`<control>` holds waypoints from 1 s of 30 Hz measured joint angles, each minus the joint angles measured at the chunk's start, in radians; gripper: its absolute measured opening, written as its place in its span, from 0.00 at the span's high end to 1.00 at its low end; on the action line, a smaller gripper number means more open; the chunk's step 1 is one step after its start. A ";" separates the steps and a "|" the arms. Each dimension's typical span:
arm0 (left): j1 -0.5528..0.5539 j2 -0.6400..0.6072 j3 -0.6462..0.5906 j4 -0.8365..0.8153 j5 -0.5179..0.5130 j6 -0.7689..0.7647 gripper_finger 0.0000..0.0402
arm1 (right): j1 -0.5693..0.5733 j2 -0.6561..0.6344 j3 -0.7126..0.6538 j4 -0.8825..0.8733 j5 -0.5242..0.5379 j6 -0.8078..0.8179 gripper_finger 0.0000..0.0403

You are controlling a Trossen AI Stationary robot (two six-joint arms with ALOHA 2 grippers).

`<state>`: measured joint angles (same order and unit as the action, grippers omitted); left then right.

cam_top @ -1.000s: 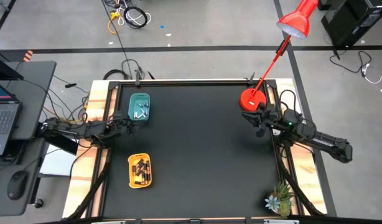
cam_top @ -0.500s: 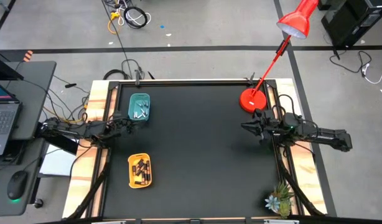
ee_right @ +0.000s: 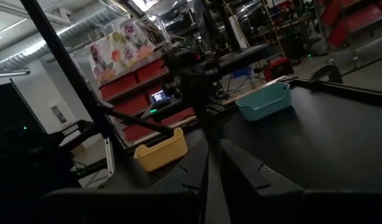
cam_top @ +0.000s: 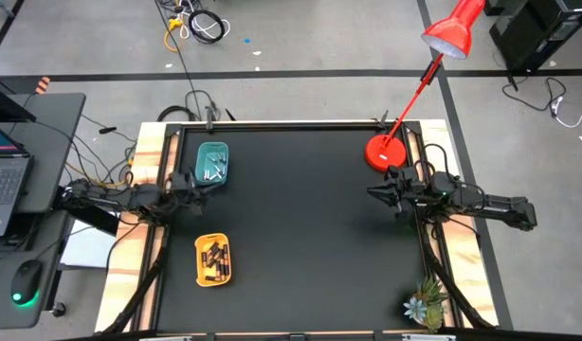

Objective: Sort batteries
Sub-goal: Return to Home Position

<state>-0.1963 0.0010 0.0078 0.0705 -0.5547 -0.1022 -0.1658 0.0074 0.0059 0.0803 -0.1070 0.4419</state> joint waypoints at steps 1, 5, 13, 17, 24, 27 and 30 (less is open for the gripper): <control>0.000 0.000 0.000 0.000 0.000 0.156 0.92 | 0.000 0.000 0.000 0.000 0.000 0.000 0.88; 0.000 0.000 0.000 0.000 0.000 0.524 0.92 | 0.000 0.000 0.000 0.000 0.000 0.000 0.88; 0.000 0.000 0.000 0.003 0.000 0.538 0.92 | 0.000 0.000 0.000 0.000 0.000 0.000 0.88; 0.000 0.000 0.000 0.004 0.001 0.537 0.92 | 0.000 0.000 0.000 0.000 0.000 0.000 0.88; 0.000 0.000 0.000 0.005 0.001 0.536 0.92 | 0.000 0.000 0.000 -0.001 0.000 0.000 0.88; 0.000 0.000 0.000 0.006 0.001 0.536 0.92 | 0.000 0.000 0.000 0.000 0.000 0.000 0.88; 0.000 0.000 0.000 0.006 0.001 0.536 0.92 | 0.000 0.000 0.000 0.000 0.000 0.000 0.88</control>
<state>-0.1963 0.0013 0.0074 0.0765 -0.5535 0.4335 -0.1658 0.0074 0.0063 0.0798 -0.1066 0.4419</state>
